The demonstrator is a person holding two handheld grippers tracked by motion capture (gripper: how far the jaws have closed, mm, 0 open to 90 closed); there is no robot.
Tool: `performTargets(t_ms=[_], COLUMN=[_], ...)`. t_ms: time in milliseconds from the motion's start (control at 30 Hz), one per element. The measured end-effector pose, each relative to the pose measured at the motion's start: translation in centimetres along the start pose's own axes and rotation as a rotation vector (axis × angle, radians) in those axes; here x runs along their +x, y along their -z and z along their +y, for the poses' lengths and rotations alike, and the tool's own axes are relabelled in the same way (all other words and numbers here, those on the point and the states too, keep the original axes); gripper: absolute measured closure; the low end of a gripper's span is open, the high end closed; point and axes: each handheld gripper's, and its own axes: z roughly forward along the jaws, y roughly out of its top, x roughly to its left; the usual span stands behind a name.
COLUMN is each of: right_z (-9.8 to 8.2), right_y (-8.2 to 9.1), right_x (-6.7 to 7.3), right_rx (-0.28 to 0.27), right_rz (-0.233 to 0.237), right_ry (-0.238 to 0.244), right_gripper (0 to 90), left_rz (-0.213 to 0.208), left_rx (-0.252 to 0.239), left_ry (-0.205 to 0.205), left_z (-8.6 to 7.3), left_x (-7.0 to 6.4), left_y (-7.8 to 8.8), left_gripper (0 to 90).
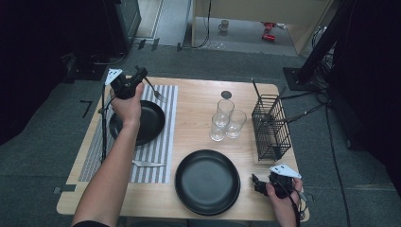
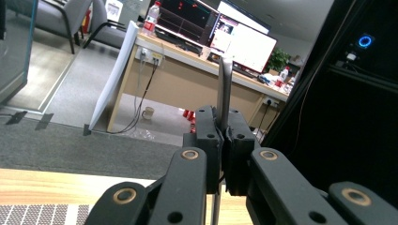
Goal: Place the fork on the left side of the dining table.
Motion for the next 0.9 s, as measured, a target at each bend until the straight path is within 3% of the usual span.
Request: performTargets(t_ms=[200,400,433,467,533,733,900], right_z=[0.0,0.0,0.0,0.0,0.0,0.0,0.0], right_y=[0.0,0.0,0.0,0.0,0.0,0.0,0.0], right_x=[0.0,0.1,0.0,0.0,0.1,0.1,0.1], right_rx=[0.000,0.001,0.001,0.001,0.001,0.001,0.001], right_rz=[0.002,0.007,0.006,0.007,0.008,0.008,0.009], right_ry=[0.002,0.004,0.005,0.006,0.006,0.006,0.007], right_gripper=[10.1,10.1,10.1,10.1,10.2,10.2,10.2], left_rz=[0.023,0.084,0.087,0.087,0.097,0.109,0.101], left_rx=[-0.019,-0.040,-0.064,-0.064,-0.076,-0.075,-0.050], left_ry=[0.052,0.082,0.107,0.107,0.165,0.167,0.136], left_z=[-1.0,-2.0,-2.3,-2.3,-2.9,-3.7,-4.4], left_x=[1.2,2.2,2.5,2.5,3.2,4.3,4.9], left_y=[-1.1,-2.2,-2.6,-2.6,-3.1,-3.5,-3.7], left_gripper=[88.4,88.5,88.4,88.5,88.4,88.4,88.4])
